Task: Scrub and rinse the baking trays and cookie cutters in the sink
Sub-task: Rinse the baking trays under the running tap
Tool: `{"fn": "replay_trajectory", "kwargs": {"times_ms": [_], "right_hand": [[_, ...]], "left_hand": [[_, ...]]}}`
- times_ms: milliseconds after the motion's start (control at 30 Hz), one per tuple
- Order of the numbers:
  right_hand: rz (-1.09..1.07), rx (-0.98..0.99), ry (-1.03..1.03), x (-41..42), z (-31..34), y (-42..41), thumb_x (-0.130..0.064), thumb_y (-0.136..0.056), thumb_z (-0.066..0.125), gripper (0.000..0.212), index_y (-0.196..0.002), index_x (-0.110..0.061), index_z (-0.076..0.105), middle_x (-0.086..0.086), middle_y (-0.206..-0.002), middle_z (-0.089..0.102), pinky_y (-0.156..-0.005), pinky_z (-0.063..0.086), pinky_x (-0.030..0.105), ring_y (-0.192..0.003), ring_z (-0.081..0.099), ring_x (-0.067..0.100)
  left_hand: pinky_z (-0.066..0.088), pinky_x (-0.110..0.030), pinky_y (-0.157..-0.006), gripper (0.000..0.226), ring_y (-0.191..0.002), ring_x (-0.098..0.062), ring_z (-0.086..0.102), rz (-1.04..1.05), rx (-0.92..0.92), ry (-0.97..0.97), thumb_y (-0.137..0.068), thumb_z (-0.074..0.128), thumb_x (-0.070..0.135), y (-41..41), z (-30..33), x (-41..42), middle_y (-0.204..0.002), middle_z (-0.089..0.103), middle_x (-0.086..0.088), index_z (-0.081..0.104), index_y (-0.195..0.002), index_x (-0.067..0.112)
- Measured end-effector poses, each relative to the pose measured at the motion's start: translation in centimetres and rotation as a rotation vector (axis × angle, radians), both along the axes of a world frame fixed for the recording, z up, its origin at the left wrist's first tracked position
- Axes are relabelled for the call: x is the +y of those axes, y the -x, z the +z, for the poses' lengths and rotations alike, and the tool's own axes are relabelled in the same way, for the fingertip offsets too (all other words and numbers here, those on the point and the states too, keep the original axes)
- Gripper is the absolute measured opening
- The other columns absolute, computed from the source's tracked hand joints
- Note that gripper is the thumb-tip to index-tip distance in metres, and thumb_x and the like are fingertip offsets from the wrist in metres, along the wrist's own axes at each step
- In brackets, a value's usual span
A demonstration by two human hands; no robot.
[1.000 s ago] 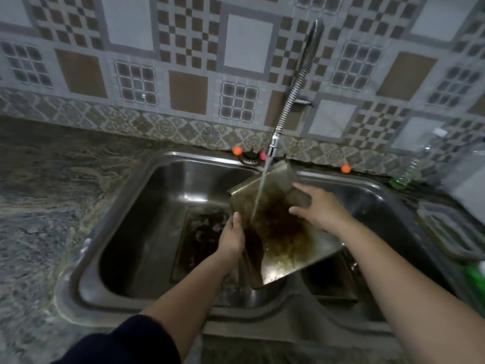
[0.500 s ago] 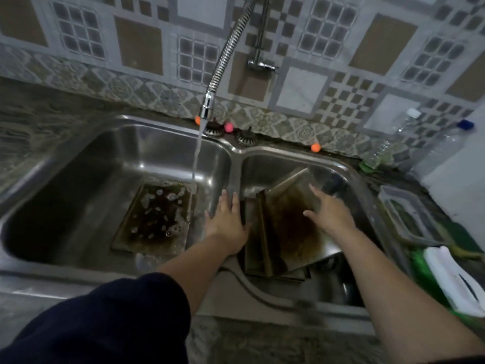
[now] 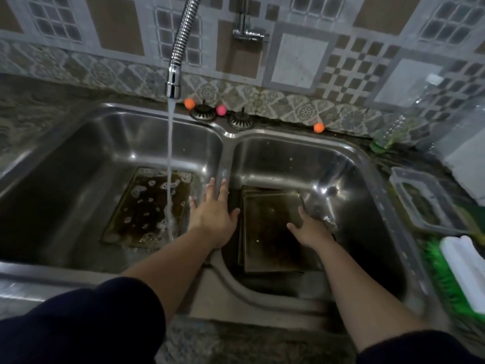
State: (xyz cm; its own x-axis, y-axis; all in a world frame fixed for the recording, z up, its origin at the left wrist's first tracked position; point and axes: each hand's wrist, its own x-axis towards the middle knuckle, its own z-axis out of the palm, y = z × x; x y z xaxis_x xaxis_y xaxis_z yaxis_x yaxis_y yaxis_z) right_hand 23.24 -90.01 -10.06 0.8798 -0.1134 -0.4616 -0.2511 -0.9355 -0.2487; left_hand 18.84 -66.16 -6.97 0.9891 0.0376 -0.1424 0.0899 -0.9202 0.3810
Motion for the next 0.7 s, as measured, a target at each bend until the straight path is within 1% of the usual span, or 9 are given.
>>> {"fn": "replay_trajectory", "kwargs": {"times_ms": [100, 200, 300, 367, 433, 500, 567, 633, 700], "right_hand": [[0.012, 0.03, 0.014, 0.4, 0.4, 0.0, -0.05, -0.098, 0.038, 0.07, -0.154, -0.028, 0.003, 0.013, -0.153, 0.033, -0.109, 0.034, 0.043, -0.138, 0.035, 0.034], [0.017, -0.018, -0.019, 1.6, 1.5, 0.3, -0.047, -0.098, 0.039, 0.064, -0.153, -0.026, 0.013, 0.011, -0.153, 0.034, -0.109, 0.034, 0.042, -0.139, 0.033, 0.033], [0.027, -0.141, -0.111, 4.2, 3.4, 0.7, -0.044, -0.098, 0.043, 0.056, -0.15, -0.026, 0.029, 0.005, -0.153, 0.035, -0.109, 0.032, 0.039, -0.138, 0.035, 0.028], [0.048, -0.237, -0.163, 6.9, 4.9, 1.2, -0.043, -0.097, 0.045, 0.051, -0.145, -0.03, 0.037, 0.001, -0.148, 0.043, -0.108, 0.037, 0.037, -0.133, 0.043, 0.023], [0.072, -0.341, -0.23, 10.2, 6.3, 2.1, -0.038, -0.097, 0.048, 0.044, -0.14, -0.031, 0.044, -0.004, -0.139, 0.051, -0.105, 0.04, 0.035, -0.128, 0.048, 0.02], [0.103, -0.479, -0.33, 14.0, 7.2, 3.3, -0.03, -0.095, 0.051, 0.038, -0.133, -0.029, 0.052, -0.004, -0.133, 0.055, -0.103, 0.042, 0.034, -0.125, 0.05, 0.018], [0.162, -0.589, -0.374, 17.8, 7.4, 5.0, -0.025, -0.094, 0.052, 0.033, -0.127, -0.029, 0.056, -0.006, -0.129, 0.054, -0.101, 0.041, 0.028, -0.122, 0.047, 0.013], [0.263, -0.576, -0.39, 21.3, 6.9, 6.4, -0.024, -0.095, 0.051, 0.033, -0.128, -0.03, 0.055, -0.008, -0.129, 0.048, -0.098, 0.037, 0.021, -0.121, 0.044, 0.01], [0.328, -0.447, -0.39, 24.3, 5.6, 6.5, -0.026, -0.096, 0.051, 0.038, -0.134, -0.03, 0.049, -0.006, -0.135, 0.044, -0.102, 0.037, 0.025, -0.126, 0.041, 0.013]], "left_hand": [[0.0, -0.052, -0.119, 0.074, -0.148, -0.025, -0.002, 0.001, -0.013, 0.008, -0.098, 0.033, 0.048, 0.0, -0.1, 0.0, -0.16, -0.013, -0.005, -0.011, -0.152, 0.023], [0.001, -0.053, -0.119, 0.072, -0.147, -0.025, -0.005, -0.016, 0.004, 0.029, -0.098, 0.031, 0.049, -0.1, -0.1, 0.1, -0.159, -0.014, -0.006, -0.011, -0.152, 0.022], [-0.001, -0.052, -0.118, 0.07, -0.147, -0.024, -0.007, -0.056, 0.022, 0.084, -0.099, 0.026, 0.05, -0.2, 0.0, 0.5, -0.159, -0.015, -0.006, -0.009, -0.152, 0.022], [-0.003, -0.053, -0.118, 0.066, -0.147, -0.022, -0.008, -0.09, 0.045, 0.139, -0.099, 0.022, 0.051, -0.3, 0.1, 1.1, -0.159, -0.016, -0.004, -0.007, -0.152, 0.024], [-0.005, -0.055, -0.115, 0.063, -0.147, -0.019, -0.009, -0.113, 0.104, 0.185, -0.099, 0.016, 0.053, -0.1, -0.3, 2.4, -0.16, -0.015, 0.003, -0.008, -0.152, 0.028], [-0.005, -0.057, -0.113, 0.061, -0.147, -0.017, -0.012, -0.093, 0.162, 0.212, -0.098, 0.011, 0.056, 0.4, -0.9, 4.6, -0.16, -0.013, 0.007, -0.011, -0.15, 0.033], [-0.003, -0.058, -0.113, 0.061, -0.147, -0.018, -0.013, -0.02, 0.213, 0.21, -0.098, 0.013, 0.056, 0.8, -1.5, 7.4, -0.159, -0.016, 0.007, -0.012, -0.15, 0.035], [-0.001, -0.058, -0.114, 0.063, -0.147, -0.019, -0.013, 0.048, 0.258, 0.163, -0.099, 0.02, 0.052, 1.1, -1.9, 10.6, -0.159, -0.016, 0.004, -0.012, -0.15, 0.033], [0.001, -0.057, -0.115, 0.067, -0.147, -0.021, -0.012, 0.087, 0.289, 0.113, -0.099, 0.027, 0.049, 1.2, -2.0, 13.7, -0.16, -0.013, 0.001, -0.011, -0.151, 0.03]]}}
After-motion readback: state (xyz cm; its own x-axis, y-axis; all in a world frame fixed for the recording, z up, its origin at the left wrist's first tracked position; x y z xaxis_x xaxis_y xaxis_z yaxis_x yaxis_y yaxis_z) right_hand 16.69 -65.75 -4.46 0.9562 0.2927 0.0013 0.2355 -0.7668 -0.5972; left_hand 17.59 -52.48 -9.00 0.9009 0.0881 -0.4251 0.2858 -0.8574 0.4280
